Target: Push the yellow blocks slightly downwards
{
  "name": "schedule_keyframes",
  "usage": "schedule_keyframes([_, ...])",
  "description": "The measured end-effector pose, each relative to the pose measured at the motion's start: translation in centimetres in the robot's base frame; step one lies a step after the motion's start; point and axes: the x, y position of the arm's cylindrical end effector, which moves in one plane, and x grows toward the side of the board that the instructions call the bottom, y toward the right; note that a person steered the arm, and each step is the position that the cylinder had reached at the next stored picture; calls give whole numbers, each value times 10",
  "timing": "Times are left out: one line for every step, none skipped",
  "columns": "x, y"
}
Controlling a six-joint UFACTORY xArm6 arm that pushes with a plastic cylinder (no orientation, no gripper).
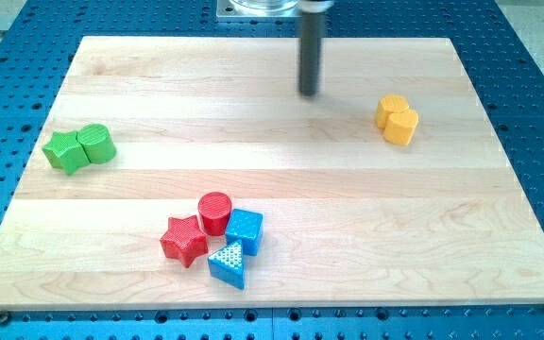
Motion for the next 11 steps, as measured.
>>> schedule_keyframes([-3, 69])
schedule_keyframes([3, 90])
schedule_keyframes([4, 84])
schedule_keyframes([13, 64])
schedule_keyframes([15, 44])
schedule_keyframes([15, 52])
schedule_keyframes([16, 54])
schedule_keyframes([34, 54])
schedule_keyframes([70, 47])
schedule_keyframes([109, 35])
schedule_keyframes([144, -19])
